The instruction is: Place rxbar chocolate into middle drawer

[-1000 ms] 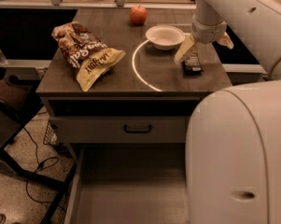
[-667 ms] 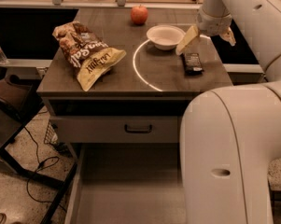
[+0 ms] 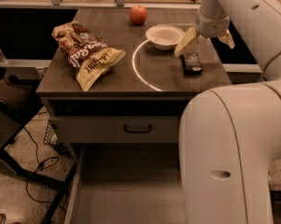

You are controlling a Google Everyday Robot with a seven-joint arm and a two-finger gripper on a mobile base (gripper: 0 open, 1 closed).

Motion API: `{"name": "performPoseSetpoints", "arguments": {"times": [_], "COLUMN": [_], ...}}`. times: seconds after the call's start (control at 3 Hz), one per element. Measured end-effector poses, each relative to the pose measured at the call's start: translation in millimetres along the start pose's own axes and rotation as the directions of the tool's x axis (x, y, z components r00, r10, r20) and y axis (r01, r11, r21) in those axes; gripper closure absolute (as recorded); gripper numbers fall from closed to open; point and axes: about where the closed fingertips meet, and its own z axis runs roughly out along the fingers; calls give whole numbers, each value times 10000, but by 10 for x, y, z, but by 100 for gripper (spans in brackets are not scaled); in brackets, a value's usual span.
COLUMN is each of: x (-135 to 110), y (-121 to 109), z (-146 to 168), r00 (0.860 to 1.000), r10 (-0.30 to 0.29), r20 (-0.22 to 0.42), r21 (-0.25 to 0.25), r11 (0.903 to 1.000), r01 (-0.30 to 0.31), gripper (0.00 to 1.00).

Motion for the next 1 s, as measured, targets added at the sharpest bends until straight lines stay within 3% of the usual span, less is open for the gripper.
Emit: {"name": "performPoseSetpoints", "arguments": {"times": [0.33, 1.0], "x": [82, 37], "y": [20, 201], "z": [70, 41], "r00": [9989, 9985], "r10": [389, 502], "r20": [-253, -231], "r21": [-326, -1306], "r11": [9987, 9900], "r01": [-398, -528], "gripper": [0, 0]}}
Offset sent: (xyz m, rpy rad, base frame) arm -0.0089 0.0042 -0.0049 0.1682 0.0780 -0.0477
